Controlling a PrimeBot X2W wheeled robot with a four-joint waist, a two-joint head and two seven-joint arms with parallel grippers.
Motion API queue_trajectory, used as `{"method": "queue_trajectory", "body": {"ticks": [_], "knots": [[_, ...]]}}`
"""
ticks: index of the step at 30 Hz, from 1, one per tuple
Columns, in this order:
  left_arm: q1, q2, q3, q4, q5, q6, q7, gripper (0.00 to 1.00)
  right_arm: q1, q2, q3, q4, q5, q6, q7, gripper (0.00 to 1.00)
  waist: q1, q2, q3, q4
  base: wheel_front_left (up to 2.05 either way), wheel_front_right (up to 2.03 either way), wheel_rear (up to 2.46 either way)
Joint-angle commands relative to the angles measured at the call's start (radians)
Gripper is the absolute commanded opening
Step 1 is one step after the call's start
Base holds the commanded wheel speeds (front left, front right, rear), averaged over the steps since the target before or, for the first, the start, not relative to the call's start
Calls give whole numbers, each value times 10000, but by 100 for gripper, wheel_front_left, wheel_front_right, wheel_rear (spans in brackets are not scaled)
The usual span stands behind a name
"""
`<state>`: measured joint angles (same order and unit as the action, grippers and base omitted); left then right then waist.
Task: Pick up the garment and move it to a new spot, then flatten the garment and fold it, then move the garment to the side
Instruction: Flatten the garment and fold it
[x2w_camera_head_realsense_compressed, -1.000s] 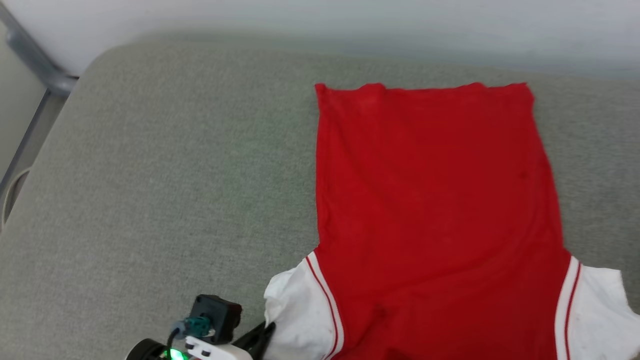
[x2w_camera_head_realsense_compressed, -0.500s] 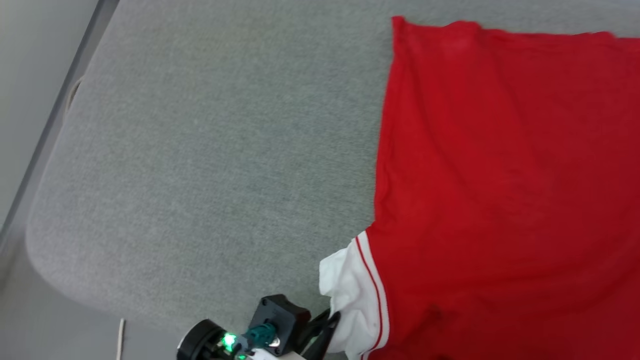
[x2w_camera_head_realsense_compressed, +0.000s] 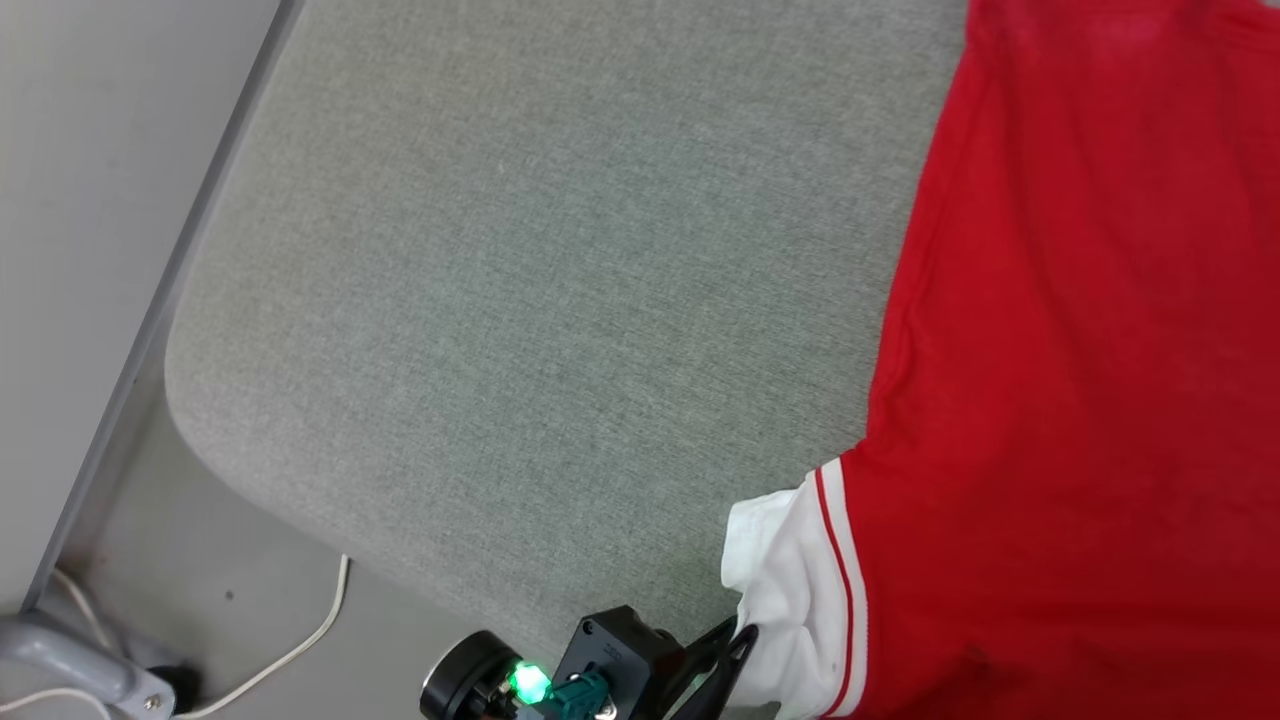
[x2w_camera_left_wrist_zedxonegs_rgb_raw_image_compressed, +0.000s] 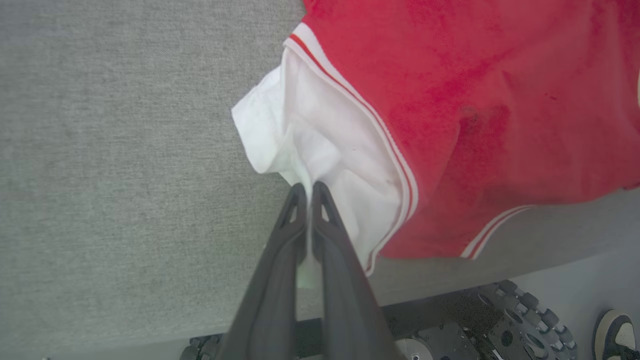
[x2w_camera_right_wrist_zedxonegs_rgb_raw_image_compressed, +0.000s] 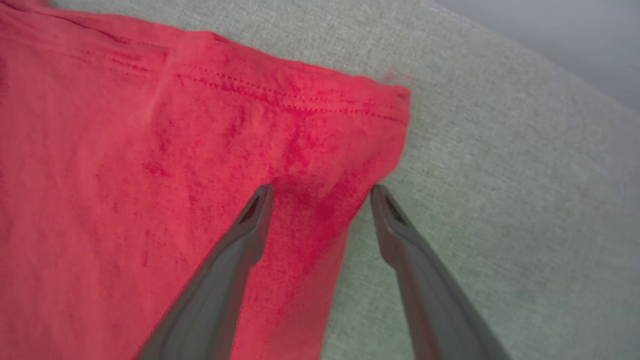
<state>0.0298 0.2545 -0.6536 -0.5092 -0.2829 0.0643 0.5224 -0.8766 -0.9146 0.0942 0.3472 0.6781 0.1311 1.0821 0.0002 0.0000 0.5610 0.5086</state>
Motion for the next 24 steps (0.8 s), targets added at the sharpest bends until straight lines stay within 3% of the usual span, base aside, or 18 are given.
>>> {"method": "queue_trajectory", "body": {"ticks": [1, 9, 10, 11, 18, 24], "knots": [[-210, -47, 36, 46, 77, 8, -211, 0, -140, -81, -41, 110, -135, -8, -37, 100, -2, 0, 210, 217, 0, 0, 0], [-292, -133, 29, 232, 27, -64, -615, 0, 426, -187, 283, 526, -270, -8, -58, 100, -2, 0, 376, 478, 0, 0, 0], [-301, -131, 21, 272, 16, -79, -634, 0, 556, -171, 347, 560, -222, -8, 19, 63, -2, 0, 387, 495, 0, 0, 0], [-308, -140, 15, 304, 4, -81, -668, 0, 648, -165, 411, 577, -181, -6, 75, 0, -2, 0, 398, 506, 0, 0, 0], [-391, -162, 62, 523, -66, -52, -767, 0, 922, -358, 578, 568, -200, -9, -64, 0, -2, 0, 252, 498, 0, 0, 0], [-466, -71, 247, 548, -107, 42, -715, 0, 1020, -153, 656, 824, -208, -9, -438, 0, -2, 0, -247, 224, 0, 0, 0]]}}
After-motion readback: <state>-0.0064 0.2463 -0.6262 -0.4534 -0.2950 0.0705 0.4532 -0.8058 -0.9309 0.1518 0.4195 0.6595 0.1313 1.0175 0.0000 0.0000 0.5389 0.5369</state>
